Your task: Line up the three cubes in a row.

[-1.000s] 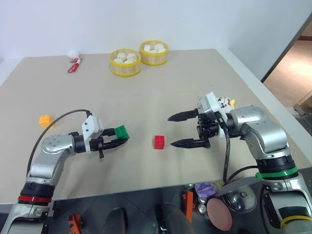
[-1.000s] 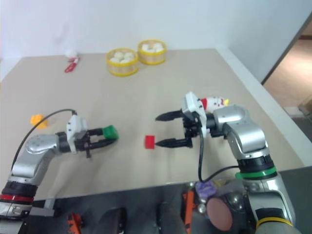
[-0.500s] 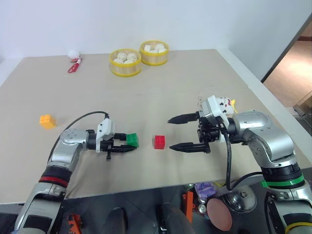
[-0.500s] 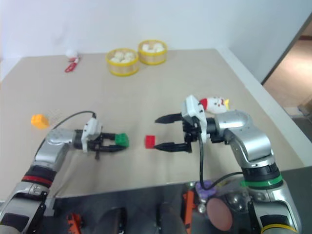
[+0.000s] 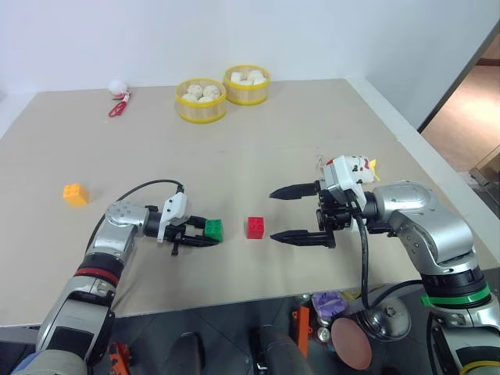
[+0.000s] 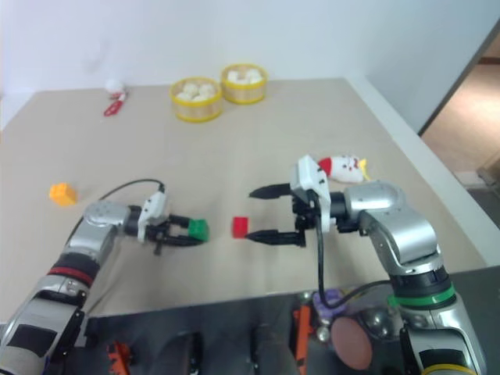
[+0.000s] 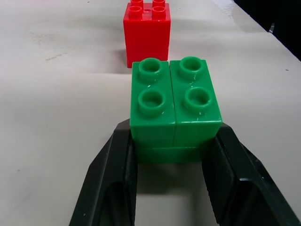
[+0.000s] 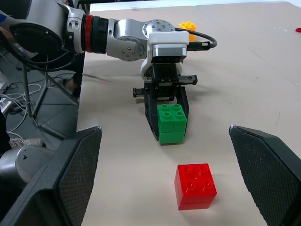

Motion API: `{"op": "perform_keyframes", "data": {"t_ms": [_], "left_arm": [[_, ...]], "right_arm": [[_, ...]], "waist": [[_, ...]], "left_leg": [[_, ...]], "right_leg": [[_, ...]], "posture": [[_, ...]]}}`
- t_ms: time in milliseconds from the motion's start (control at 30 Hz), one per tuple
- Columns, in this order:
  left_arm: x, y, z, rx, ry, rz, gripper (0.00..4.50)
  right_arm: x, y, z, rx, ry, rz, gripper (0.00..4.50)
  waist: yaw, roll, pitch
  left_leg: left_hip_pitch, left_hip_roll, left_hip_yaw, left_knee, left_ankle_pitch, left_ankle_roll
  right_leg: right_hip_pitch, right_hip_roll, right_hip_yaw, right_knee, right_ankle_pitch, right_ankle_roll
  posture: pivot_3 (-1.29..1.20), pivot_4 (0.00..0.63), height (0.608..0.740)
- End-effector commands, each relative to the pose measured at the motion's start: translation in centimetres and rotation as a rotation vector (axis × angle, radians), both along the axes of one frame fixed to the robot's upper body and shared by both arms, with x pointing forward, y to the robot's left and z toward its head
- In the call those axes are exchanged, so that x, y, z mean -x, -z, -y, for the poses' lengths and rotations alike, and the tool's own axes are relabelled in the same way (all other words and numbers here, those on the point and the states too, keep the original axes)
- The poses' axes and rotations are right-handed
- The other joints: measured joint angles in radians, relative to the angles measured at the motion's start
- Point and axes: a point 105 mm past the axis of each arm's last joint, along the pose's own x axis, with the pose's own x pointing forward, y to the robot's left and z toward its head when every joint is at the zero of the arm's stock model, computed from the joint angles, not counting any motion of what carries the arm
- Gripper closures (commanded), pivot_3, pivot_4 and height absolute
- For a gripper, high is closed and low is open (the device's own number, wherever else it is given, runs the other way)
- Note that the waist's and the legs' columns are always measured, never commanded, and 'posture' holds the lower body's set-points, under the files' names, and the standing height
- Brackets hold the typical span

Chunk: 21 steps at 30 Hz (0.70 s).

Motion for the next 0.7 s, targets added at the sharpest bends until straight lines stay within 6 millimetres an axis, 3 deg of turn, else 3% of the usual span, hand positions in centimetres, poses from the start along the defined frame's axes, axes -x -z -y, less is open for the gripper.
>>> {"op": "perform_keyframes", "data": {"t_ms": [33,600,667,700], "left_arm": [[-0.35,-0.92,-0.15,0.001,0.007,0.041,3.18],[-0.51,-0.14,-0.12,-0.043,-0.019,0.069,3.18],[-0.63,-0.07,-0.19,-0.050,-0.031,0.062,2.15],[-0.57,-0.05,-0.20,-0.050,-0.031,0.041,1.86]], "right_arm": [[0.36,-1.11,-0.08,-0.011,-0.014,0.053,0.00],[-0.13,-1.20,-0.11,-0.009,-0.008,0.060,0.00],[-0.22,-1.25,-0.08,-0.008,-0.006,0.062,0.00],[-0.27,-1.28,-0.06,-0.008,-0.005,0.063,0.00]], "waist": [[0.000,0.000,0.000],[0.000,0.000,0.000],[0.000,0.000,0.000],[0.000,0.000,0.000]], "left_leg": [[0.000,0.000,0.000,0.000,0.000,0.000],[0.000,0.000,0.000,0.000,0.000,0.000],[0.000,0.000,0.000,0.000,0.000,0.000],[0.000,0.000,0.000,0.001,0.000,0.000]], "right_leg": [[0.000,0.000,0.000,0.000,0.000,0.000],[0.000,0.000,0.000,0.000,0.000,0.000],[0.001,0.000,0.000,0.000,0.000,0.000],[0.001,0.000,0.000,0.000,0.000,0.000]], "posture": [[0.00,0.150,0.740],[0.00,0.150,0.740],[0.00,0.150,0.740],[0.00,0.150,0.740]]}}
